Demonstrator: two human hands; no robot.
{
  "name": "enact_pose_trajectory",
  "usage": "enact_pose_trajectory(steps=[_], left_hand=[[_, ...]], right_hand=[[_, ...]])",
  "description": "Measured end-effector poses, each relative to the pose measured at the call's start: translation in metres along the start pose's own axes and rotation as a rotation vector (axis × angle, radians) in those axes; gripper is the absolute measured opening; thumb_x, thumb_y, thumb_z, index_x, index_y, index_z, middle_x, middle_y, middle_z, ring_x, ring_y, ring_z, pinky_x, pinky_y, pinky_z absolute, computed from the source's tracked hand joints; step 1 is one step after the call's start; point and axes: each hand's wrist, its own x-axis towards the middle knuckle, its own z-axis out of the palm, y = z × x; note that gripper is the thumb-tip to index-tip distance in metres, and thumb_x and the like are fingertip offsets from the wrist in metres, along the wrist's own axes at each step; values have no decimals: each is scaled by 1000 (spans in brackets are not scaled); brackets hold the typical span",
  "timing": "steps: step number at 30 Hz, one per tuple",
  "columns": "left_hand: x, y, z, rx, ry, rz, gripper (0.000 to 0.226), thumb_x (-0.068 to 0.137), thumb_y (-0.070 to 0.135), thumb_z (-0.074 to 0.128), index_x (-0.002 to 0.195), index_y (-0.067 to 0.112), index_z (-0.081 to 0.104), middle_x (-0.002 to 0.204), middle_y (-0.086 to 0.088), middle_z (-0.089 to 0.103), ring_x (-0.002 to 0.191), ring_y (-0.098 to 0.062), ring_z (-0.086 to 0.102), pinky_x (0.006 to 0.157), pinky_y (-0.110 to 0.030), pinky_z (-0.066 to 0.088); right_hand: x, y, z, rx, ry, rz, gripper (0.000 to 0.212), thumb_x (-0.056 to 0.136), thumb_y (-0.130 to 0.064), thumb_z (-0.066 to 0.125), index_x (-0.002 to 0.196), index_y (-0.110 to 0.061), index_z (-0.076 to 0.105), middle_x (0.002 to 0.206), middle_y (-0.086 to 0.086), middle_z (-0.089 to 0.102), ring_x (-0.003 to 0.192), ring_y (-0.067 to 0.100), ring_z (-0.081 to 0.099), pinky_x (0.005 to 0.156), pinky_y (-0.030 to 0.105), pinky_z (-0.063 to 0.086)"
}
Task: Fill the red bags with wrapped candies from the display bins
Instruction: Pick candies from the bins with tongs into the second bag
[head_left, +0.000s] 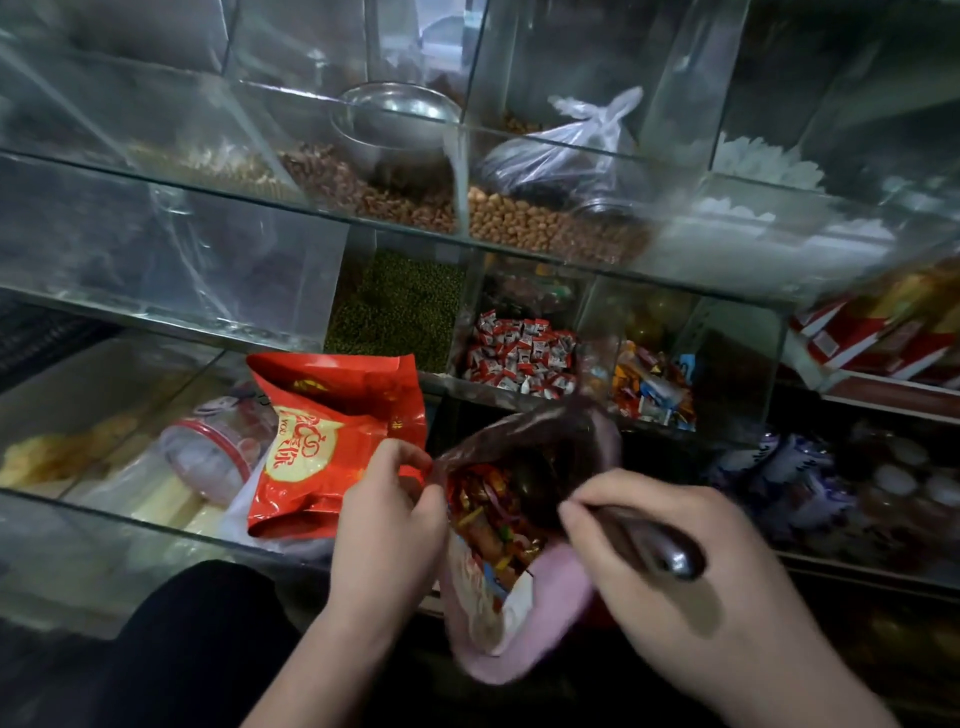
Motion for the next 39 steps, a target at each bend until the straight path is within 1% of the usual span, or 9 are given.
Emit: enact_pose_trajectory(steps=[3, 6, 11, 14, 18, 22, 27, 32, 39], left_hand=[[-3, 2, 6, -54, -19, 15, 30, 86, 13, 62, 95, 41, 52, 67, 9, 64, 52, -10, 58, 45, -25, 46], [-3, -1, 9, -69, -15, 24, 31, 89, 16, 62, 100, 42, 52, 68, 5, 64, 54, -12, 59, 49, -39, 50], [-4, -1, 16, -79, -28, 84, 20, 94, 25, 64, 100, 42, 54, 74, 13, 67, 60, -5, 64, 48, -25, 47], [-3, -2, 19, -71, -49, 79, 23, 94, 22, 63, 100, 43, 55, 78, 18, 69, 68, 0, 66, 56, -19, 48], [-1, -3, 15, -25, -20, 97, 24, 93, 21, 64, 102, 41, 56, 83, 21, 66, 68, -1, 64, 53, -14, 45], [1, -3, 10, -49, 15, 100, 18, 95, 25, 62, 103, 39, 56, 86, 20, 66, 67, -6, 65, 55, -35, 54], [-3, -2, 16, -35, -17, 99, 23, 95, 23, 61, 106, 42, 54, 92, 25, 66, 74, 1, 65, 59, -30, 56], [1, -6, 12, -60, 13, 97, 20, 95, 23, 61, 103, 41, 56, 94, 29, 65, 77, 3, 65, 55, -17, 51], [2, -9, 8, -61, 10, 94, 20, 95, 22, 62, 106, 38, 57, 97, 27, 64, 79, 4, 65, 62, -26, 56]], right_hand=[[11, 12, 31, -173, -97, -53, 20, 98, -55, 54, 98, -37, 64, 84, -16, 70, 81, 7, 67, 71, 31, 54], [13, 23, 40, -117, -152, -14, 28, 97, -54, 55, 86, -30, 66, 73, -12, 68, 70, 8, 65, 63, 31, 52], [21, 28, 41, 256, 47, 163, 28, 85, -59, 59, 83, -35, 75, 70, -15, 72, 67, 2, 68, 57, 24, 51], [27, 26, 58, 358, 95, 275, 17, 94, -44, 68, 79, -38, 75, 63, -14, 71, 57, 2, 67, 54, 22, 50], [21, 20, 63, 148, 27, 208, 13, 93, -47, 66, 88, -38, 72, 76, -25, 72, 74, -5, 66, 65, 19, 52], [13, 15, 31, -125, -139, 62, 34, 84, -69, 46, 90, -43, 67, 75, -28, 68, 69, -3, 65, 51, 16, 48], [29, 16, 44, 235, -9, 307, 38, 93, -51, 64, 76, -17, 69, 60, 1, 65, 53, 13, 61, 59, 37, 51], [26, 31, 43, 519, 127, 489, 18, 90, -50, 69, 80, -36, 75, 46, 9, 64, 33, 20, 59, 34, 18, 41], [26, 40, 51, 642, 256, 593, 26, 93, -52, 66, 74, -38, 76, 47, 11, 64, 34, 19, 58, 37, 21, 39]])
